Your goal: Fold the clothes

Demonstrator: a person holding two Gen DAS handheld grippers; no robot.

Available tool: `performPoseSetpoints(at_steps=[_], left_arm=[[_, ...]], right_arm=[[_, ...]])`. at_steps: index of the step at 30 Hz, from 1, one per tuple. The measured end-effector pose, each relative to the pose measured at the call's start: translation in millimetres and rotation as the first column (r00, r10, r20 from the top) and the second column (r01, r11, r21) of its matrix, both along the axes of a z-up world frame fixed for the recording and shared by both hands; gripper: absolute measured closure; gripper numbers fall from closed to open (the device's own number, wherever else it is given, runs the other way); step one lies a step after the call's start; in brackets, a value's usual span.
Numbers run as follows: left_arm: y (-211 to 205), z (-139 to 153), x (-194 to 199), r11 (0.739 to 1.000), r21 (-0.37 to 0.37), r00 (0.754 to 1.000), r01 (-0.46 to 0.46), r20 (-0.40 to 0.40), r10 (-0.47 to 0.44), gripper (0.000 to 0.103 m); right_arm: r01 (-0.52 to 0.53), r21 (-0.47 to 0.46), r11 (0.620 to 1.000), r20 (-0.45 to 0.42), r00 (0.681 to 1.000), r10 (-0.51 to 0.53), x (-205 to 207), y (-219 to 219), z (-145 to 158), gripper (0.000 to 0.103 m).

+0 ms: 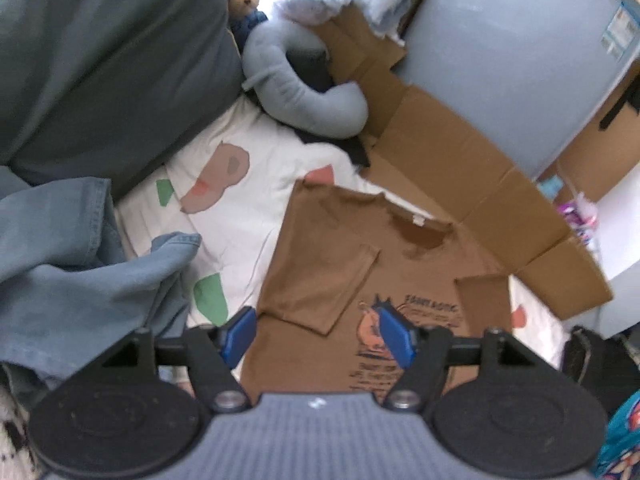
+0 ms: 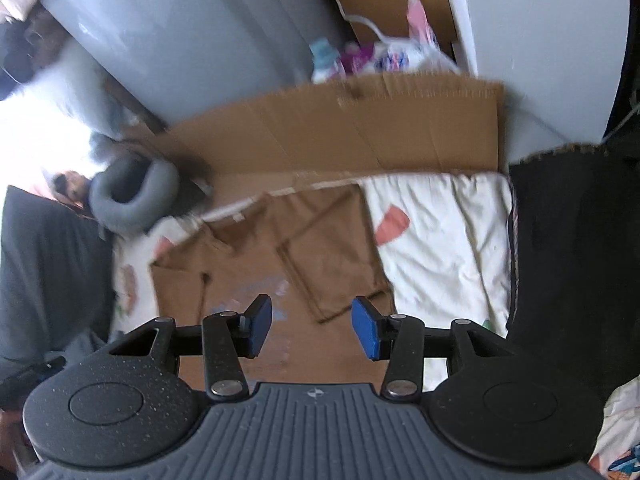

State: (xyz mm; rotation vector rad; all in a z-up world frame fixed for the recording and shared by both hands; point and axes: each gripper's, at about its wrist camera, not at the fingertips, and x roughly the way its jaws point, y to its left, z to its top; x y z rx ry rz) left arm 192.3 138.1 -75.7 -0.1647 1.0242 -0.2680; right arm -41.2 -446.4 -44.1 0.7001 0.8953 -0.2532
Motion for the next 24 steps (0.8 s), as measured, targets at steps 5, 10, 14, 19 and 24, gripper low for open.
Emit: performPoseSetpoints(at_steps=[5, 10, 14, 19, 24], left_arm=[[-1.6, 35.3, -24.0, 1.000, 0.024, 1.000, 0.009, 0.016, -0.009, 0.032], [-1.9, 58.0, -48.3, 0.998, 0.048, 0.999, 0.042, 0.013, -0.043, 0.032], [0.1, 66.2, -63.7, 0.997, 0.043, 0.998, 0.068, 0.000, -0.068, 0.031], [5.7, 68.9, -85.4, 0.997, 0.003, 0.997, 0.079, -0.002, -0.079, 0.021], [12.7, 63.1, -110.2, 0.996, 0.014, 0.996, 0.085, 0.003, -0.085, 0.018]], right_arm=[[0.011, -0.015, 1.000, 0.051, 0.999, -0.010, -24.7, -13.9, 54.9, 0.051], [0.034, -0.025, 0.999, 0.099, 0.995, -0.031, -57.6, -32.4, 98.4, 0.046], [0.038, -0.051, 0.998, 0.104, 0.994, -0.033, -84.9, -43.4, 118.1, 0.046], [0.026, -0.087, 0.996, 0.081, 0.997, -0.019, -119.4, -47.5, 115.0, 0.043], [0.013, -0.070, 0.997, 0.072, 0.997, -0.008, -148.0, -44.8, 92.3, 0.043]])
